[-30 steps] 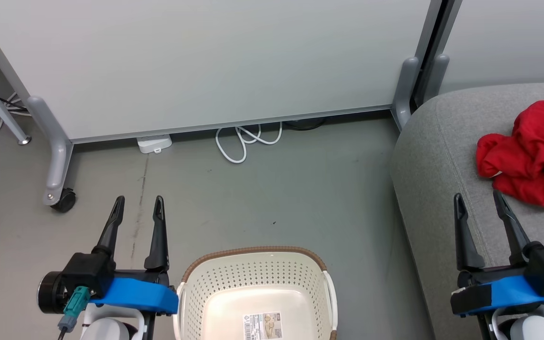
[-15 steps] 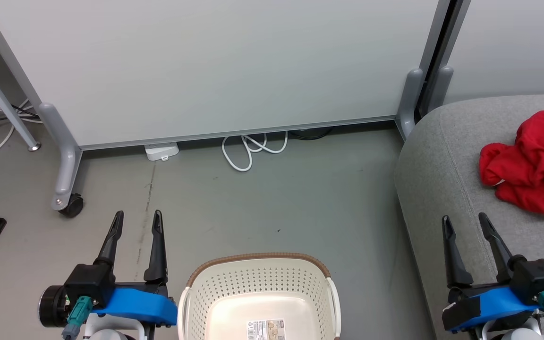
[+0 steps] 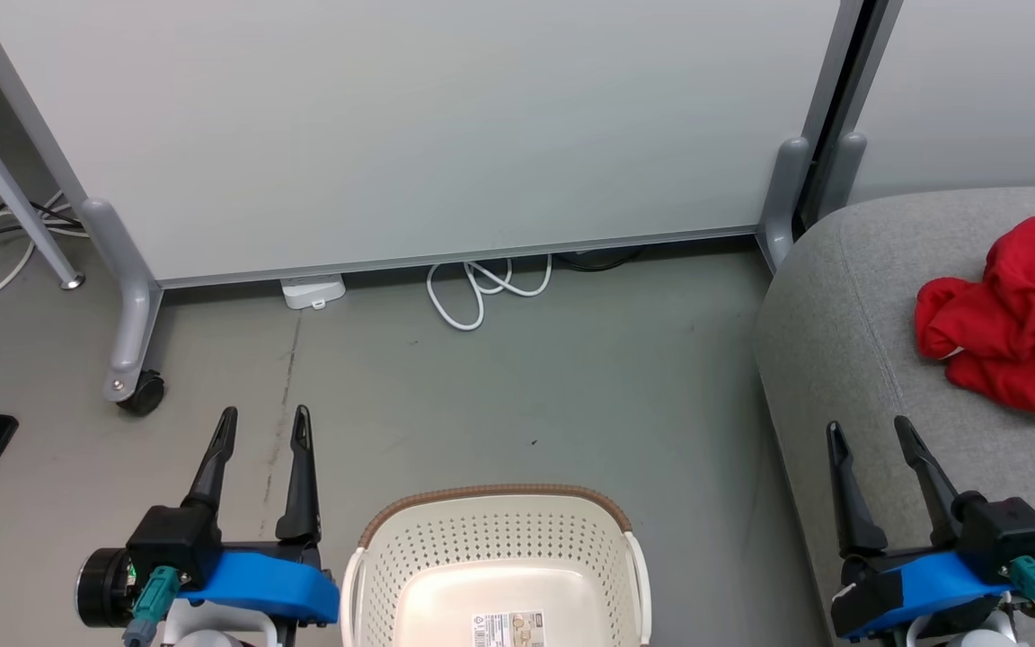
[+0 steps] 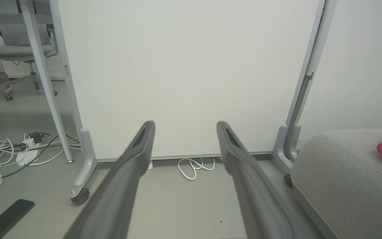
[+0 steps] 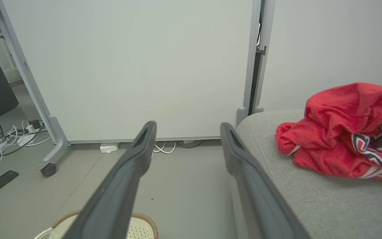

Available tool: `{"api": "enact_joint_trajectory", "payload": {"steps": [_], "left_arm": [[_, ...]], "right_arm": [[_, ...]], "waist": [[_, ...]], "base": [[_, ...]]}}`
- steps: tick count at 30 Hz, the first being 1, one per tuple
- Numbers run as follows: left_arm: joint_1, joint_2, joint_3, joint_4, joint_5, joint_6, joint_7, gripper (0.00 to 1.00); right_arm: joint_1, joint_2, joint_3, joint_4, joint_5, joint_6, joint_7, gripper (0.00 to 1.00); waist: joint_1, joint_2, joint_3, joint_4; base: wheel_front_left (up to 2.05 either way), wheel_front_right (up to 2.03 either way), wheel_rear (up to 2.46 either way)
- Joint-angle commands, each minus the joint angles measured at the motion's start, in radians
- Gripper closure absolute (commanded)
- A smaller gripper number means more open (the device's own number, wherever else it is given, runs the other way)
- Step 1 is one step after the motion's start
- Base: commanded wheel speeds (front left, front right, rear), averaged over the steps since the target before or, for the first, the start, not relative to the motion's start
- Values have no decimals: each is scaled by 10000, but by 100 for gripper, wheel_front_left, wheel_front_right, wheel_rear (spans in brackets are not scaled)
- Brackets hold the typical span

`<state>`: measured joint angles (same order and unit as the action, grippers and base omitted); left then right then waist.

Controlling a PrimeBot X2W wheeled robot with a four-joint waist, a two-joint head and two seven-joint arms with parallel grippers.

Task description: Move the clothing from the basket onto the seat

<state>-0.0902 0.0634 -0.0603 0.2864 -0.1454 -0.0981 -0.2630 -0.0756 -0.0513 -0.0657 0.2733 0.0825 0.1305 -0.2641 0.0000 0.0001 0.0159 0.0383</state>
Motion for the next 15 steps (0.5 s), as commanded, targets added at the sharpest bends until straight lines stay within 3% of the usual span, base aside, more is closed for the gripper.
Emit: {"api": "enact_joint_trajectory", "payload": {"steps": [1,2,6,15], "left_arm": [[19,-8,53,32,67,-23,-26,0],[0,-18,26,33,26,-9,3,100],[233,-69,49,366,-82,-8,103,100],[134,-77,321,285,-2070,-54,642,100]], "right_arm": [[102,15,22,12,60,5,-6,0],[-3,0,16,9,22,0,-2,100],[52,23,-25,348,133,0,56,100],[-36,19,-123,283,2209,0,605,100]], "waist": [[0,-1,-10,9],[0,-1,-11,10],[0,-1,-12,8],[0,-1,-22,-23]], "base": [[0,0,0],[0,0,0],[0,0,0],[0,0,0]]}}
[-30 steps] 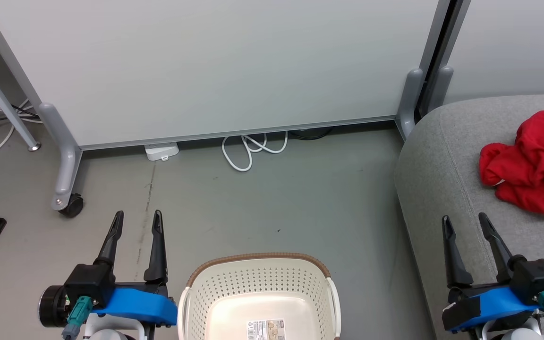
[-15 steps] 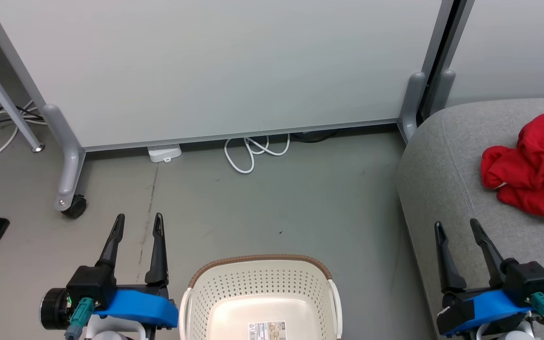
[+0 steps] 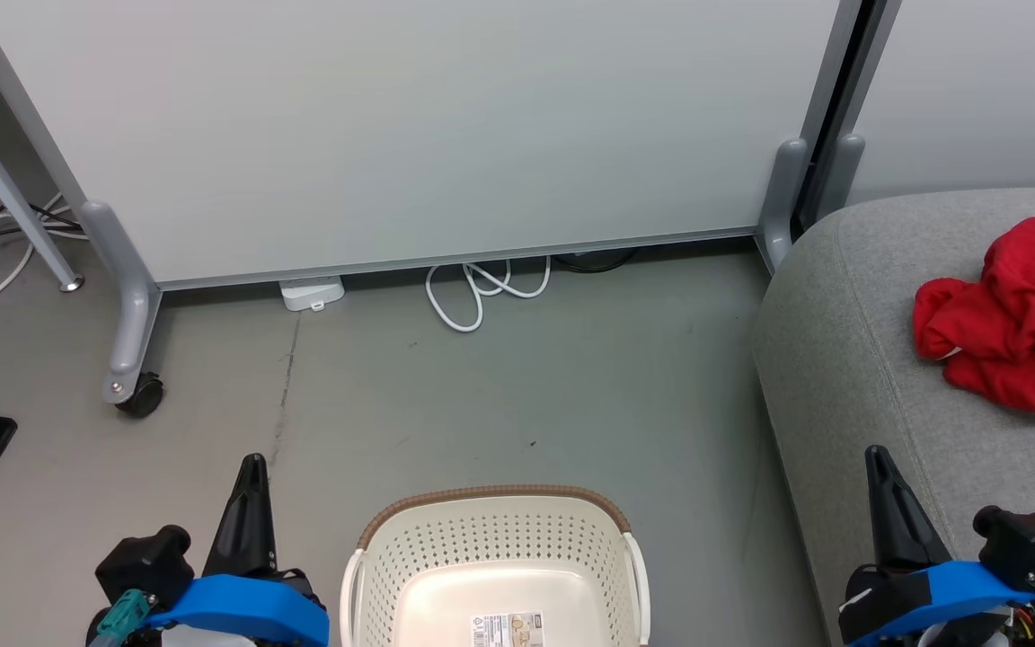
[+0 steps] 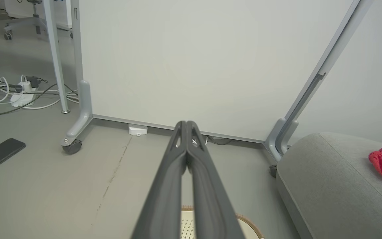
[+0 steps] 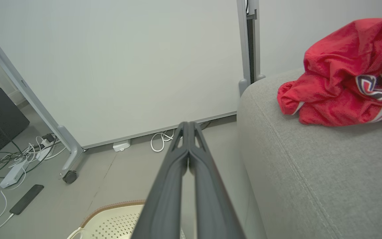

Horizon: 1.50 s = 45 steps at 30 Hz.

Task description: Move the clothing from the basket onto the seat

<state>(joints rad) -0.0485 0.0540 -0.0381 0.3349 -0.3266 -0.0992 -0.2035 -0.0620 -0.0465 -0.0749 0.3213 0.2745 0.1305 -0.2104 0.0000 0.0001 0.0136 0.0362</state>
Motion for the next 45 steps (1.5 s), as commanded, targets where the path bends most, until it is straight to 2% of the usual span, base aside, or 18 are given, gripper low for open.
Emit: {"api": "enact_joint_trajectory", "payload": {"steps": [1,15,45], "left_arm": [[-284,17,114,-218,-445,-47,89,100],[-346,8,361,-392,-2840,-101,654,100],[-490,-8,826,-613,-6766,-193,1651,100]], "right_arm": [[-170,-29,-28,-215,484,0,107,100],[-212,-34,-67,-373,2974,1,677,100],[-353,-44,-198,-546,7053,2,1686,100]], "waist": [[0,-1,0,-5],[0,-1,-13,-49],[0,-1,-40,-140]], "base": [[0,0,0],[0,0,0],[0,0,0]]}}
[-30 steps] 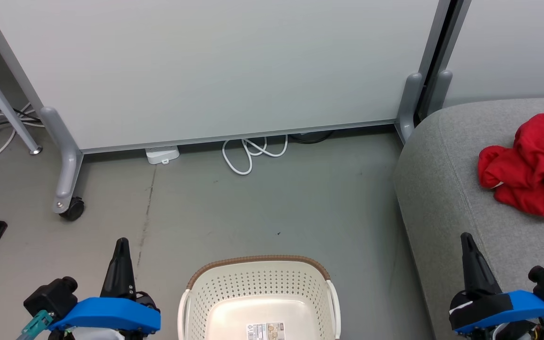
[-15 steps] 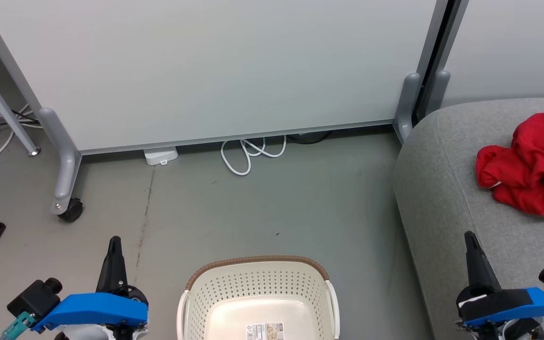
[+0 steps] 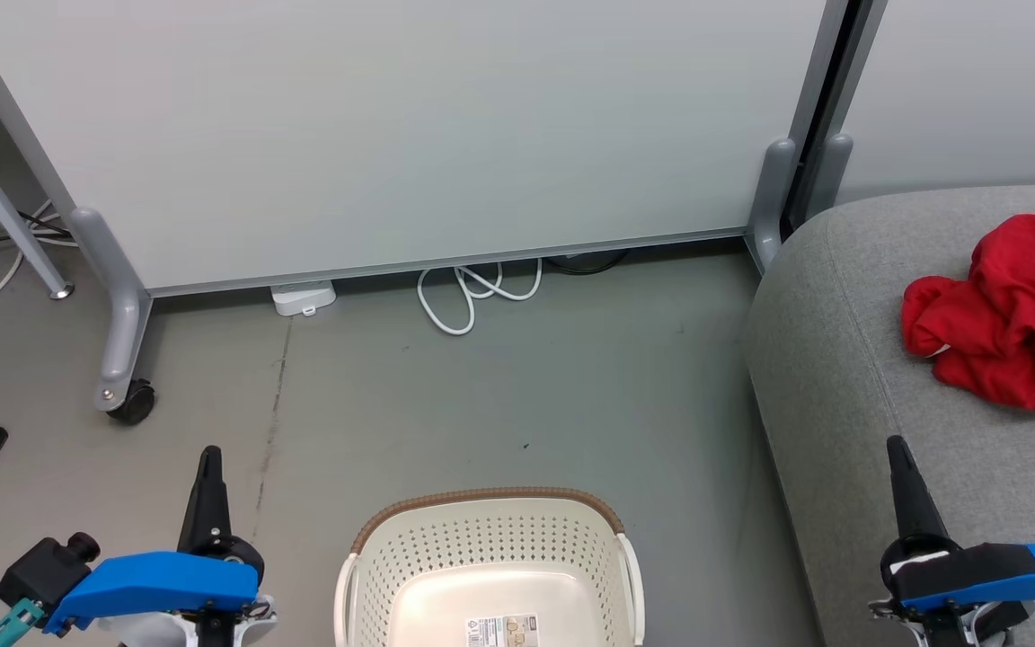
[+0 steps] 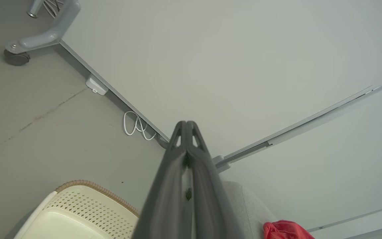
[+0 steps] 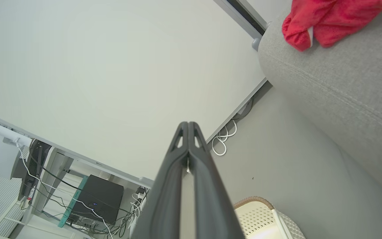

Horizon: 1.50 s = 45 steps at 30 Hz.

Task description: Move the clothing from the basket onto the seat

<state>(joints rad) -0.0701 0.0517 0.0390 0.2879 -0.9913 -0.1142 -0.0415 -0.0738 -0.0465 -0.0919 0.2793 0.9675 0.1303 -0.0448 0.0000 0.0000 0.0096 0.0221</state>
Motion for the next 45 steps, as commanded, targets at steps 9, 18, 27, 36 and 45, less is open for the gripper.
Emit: {"api": "enact_joint_trajectory", "payload": {"steps": [9,18,27,36,45], "left_arm": [[-305,10,175,-194,-1120,-74,287,100],[-334,7,292,-242,-2048,-101,517,100],[-358,2,388,-286,-2900,-112,746,100],[-385,-3,481,-327,-3699,-134,942,100],[-411,-8,577,-366,-4437,-148,1123,100]], "right_arm": [[-271,-46,-61,-168,1175,5,300,100],[-307,-49,-91,-207,2127,5,540,100],[-309,-51,-122,-243,3027,5,759,100],[-347,-54,-149,-278,3843,6,967,100],[-368,-55,-175,-302,4604,7,1154,100]], "waist": [[0,0,-8,-28],[0,0,-17,-56],[0,0,-25,-84],[0,0,-33,-113],[0,0,-42,-141]], "base": [[0,0,0],[0,0,0],[0,0,0],[0,0,0],[0,0,0]]}}
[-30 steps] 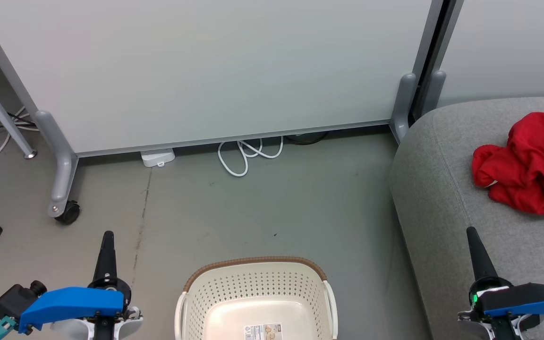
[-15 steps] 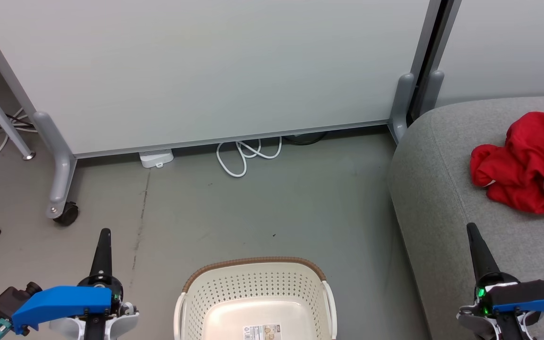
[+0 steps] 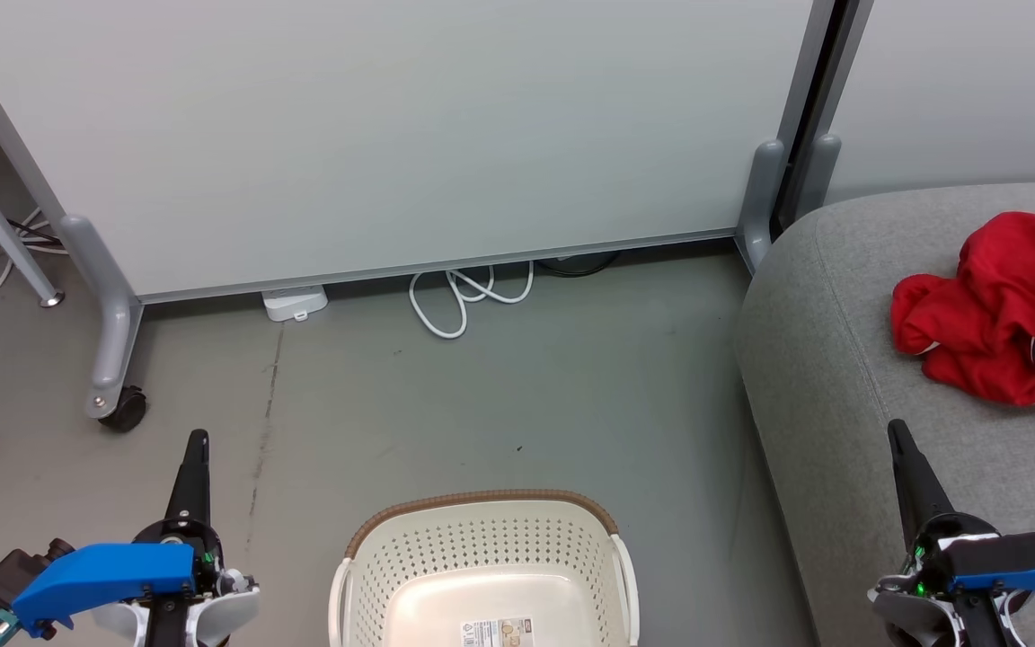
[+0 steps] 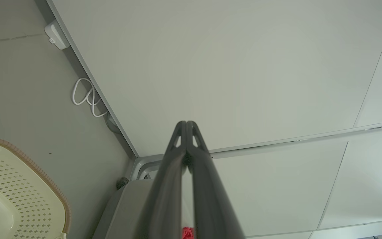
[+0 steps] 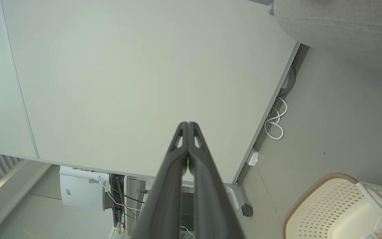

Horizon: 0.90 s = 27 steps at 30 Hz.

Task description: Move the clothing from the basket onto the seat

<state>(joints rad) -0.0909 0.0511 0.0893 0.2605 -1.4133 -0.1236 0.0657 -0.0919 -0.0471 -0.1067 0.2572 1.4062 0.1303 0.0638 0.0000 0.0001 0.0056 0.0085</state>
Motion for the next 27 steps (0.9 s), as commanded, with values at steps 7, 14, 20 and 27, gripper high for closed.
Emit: {"api": "enact_joint_trajectory", "payload": {"steps": [7,14,20,27], "left_arm": [[-199,-4,130,-111,-677,-70,180,100],[-216,-8,184,-136,-1191,-90,315,100],[-227,-10,228,-158,-1608,-107,423,100],[-240,-13,279,-171,-2026,-115,531,100]], "right_arm": [[-199,-50,-44,-99,700,7,190,100],[-197,-52,-60,-117,1240,7,344,100],[-213,-53,-74,-130,1680,7,441,100],[-231,-53,-87,-142,2110,7,539,100]], "waist": [[0,-1,-7,-23],[0,-1,-13,-45],[0,-1,-19,-64],[0,-1,-25,-85]], "base": [[0,0,0],[0,0,0],[0,0,0],[0,0,0]]}}
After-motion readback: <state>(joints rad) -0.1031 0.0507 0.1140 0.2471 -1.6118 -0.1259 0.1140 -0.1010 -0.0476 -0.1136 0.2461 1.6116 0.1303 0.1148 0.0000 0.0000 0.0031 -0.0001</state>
